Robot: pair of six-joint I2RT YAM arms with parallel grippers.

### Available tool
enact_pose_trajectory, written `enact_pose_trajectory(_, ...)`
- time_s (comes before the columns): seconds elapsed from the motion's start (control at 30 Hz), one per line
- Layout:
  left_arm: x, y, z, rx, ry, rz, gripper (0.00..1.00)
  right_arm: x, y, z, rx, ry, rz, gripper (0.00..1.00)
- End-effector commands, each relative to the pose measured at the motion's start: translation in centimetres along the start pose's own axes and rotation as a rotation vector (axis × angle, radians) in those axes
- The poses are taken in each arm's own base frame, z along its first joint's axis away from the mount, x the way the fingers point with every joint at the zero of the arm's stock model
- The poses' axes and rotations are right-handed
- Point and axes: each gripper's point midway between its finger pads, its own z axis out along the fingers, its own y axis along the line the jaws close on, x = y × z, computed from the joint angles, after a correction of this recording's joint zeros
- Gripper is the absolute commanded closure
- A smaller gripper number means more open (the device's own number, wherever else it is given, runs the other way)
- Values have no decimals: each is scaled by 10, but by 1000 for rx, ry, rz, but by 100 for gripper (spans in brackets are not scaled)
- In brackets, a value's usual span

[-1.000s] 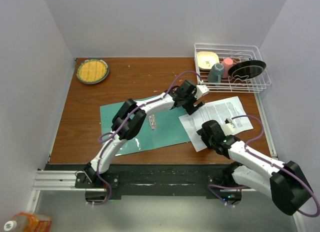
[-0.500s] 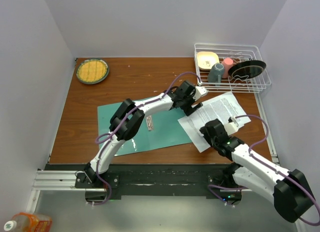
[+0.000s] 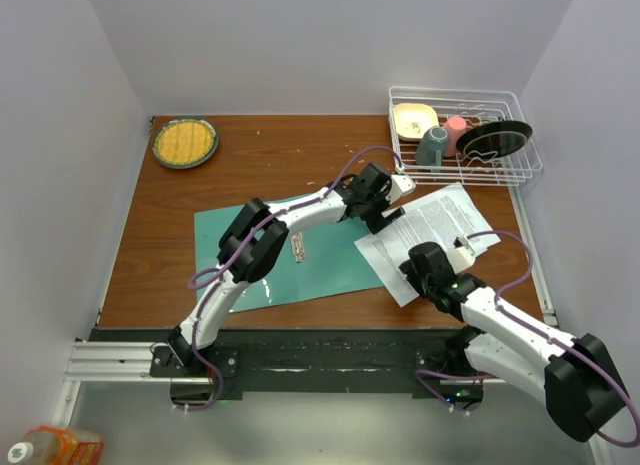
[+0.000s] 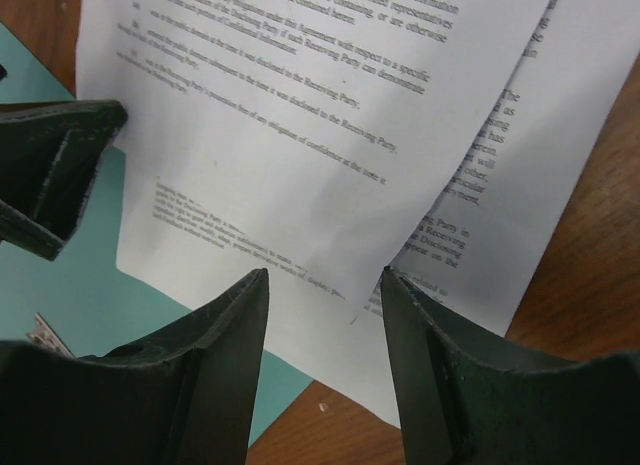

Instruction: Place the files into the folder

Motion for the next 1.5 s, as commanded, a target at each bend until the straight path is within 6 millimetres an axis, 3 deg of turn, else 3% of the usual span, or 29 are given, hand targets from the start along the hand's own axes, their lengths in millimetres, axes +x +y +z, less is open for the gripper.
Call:
enact_pose_trajectory(0.0,55,-7,-4,17,191,56,0,6,-11,0,23,23,36,48)
enact_pose_trajectory(0.23,52,-6,-5,14,190,59,0,17,-25,8,57,49,40,52)
enact_pose_trajectory(0.6,49,-5,-8,10,193,61,0,11,-20,7,33,19,44,80)
enact_pose_trajectory(0.63,49,-3,-8,9,195,61,0,11,-21,7,35,20,41,91)
enact_pose_trajectory(0.7,46,-1,-11,1,191,61,0,9,-21,6,42,16,40,100)
enact_pose_trajectory(0.77,44,-1,-14,0,194,59,0,6,-18,4,37,7,35,100)
enact_pose_trajectory(0.83,29,1,-21,4,177,54,0,-2,-8,-2,9,-8,15,100)
enact_pose_trajectory(0.87,27,1,-29,14,190,53,0,-6,-3,-5,-2,-20,3,100)
enact_pose_trajectory(0.9,4,8,-43,-5,145,45,0,-17,10,-12,-38,-51,-17,100)
enact_pose_trajectory(0.97,-16,18,-66,-33,118,31,0,-30,24,-20,-79,-87,-39,100)
enact_pose_trajectory(1.0,-46,34,-94,-61,46,4,0,-41,40,-29,-123,-118,-63,100)
enact_pose_trajectory(1.07,-63,49,-127,-55,8,-42,0,-52,56,-39,-165,-146,-82,100)
enact_pose_trajectory(1.1,-81,78,-162,-93,-56,-99,0,-62,74,-48,-216,-168,-103,100)
enact_pose_trajectory(1.13,-82,92,-180,-102,-74,-133,0,-66,83,-52,-239,-181,-117,100)
enact_pose_trajectory(1.17,-79,102,-196,-82,-84,-165,0,-71,93,-56,-264,-193,-129,100)
enact_pose_trajectory(1.2,-65,136,-225,-127,-96,-225,0,-81,114,-66,-320,-216,-139,100)
enact_pose_trajectory(1.27,-37,164,-248,-160,-86,-270,0,-80,139,-71,-386,-203,-178,100)
enact_pose_trajectory(1.3,6,188,-265,-211,-37,-312,0,-89,167,-84,-462,-223,-183,100)
enact_pose_trajectory(1.33,26,200,-272,-235,-23,-329,0,-83,185,-90,-528,-188,-207,100)
enact_pose_trajectory(1.37,51,206,-277,-241,6,-352,0,-74,197,-81,-532,-156,-243,100)
enact_pose_trajectory(1.4,99,219,-287,-265,73,-402,0,-81,229,-97,-615,-161,-252,100)
enact_pose_trajectory(1.43,123,222,-292,-271,107,-426,0,-77,246,-101,-650,-139,-276,100)
enact_pose_trajectory(1.47,142,224,-297,-268,126,-452,0,-52,260,-88,-658,-60,-338,100)
